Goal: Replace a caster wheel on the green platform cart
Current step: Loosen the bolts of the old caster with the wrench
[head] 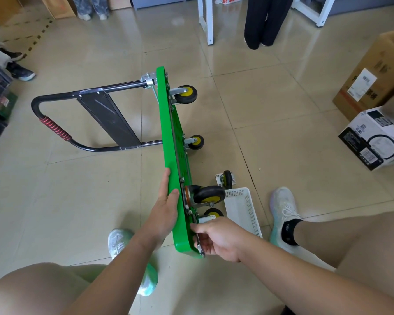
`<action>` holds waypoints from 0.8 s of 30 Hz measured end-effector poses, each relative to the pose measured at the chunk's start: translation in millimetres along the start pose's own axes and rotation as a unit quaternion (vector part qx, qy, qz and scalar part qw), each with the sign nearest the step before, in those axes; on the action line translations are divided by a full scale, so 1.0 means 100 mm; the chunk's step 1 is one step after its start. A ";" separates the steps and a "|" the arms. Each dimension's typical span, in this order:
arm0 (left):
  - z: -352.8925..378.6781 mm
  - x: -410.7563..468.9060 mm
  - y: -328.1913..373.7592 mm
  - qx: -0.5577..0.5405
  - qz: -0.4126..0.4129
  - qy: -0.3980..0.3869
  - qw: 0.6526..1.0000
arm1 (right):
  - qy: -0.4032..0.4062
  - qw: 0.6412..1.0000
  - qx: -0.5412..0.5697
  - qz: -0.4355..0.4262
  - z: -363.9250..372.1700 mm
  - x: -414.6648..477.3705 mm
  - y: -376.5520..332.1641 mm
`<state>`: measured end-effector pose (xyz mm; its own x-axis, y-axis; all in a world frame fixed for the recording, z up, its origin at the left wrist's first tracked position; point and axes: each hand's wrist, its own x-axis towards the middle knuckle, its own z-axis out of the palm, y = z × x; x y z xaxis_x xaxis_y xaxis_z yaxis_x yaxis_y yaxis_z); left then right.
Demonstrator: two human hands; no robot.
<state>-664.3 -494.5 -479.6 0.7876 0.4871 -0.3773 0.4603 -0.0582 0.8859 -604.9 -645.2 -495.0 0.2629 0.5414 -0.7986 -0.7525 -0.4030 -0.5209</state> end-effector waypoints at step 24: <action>0.00 0.00 0.01 0.006 -0.004 -0.001 1.000 | -0.007 0.957 -0.275 -0.088 -0.32 0.11 0.27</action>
<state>-664.2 -494.5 -478.5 0.7853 0.4853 -0.3843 0.4706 -0.0648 0.8799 -603.0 -673.5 -526.9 0.3454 0.6441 -0.6826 -0.2652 -0.6307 -0.7293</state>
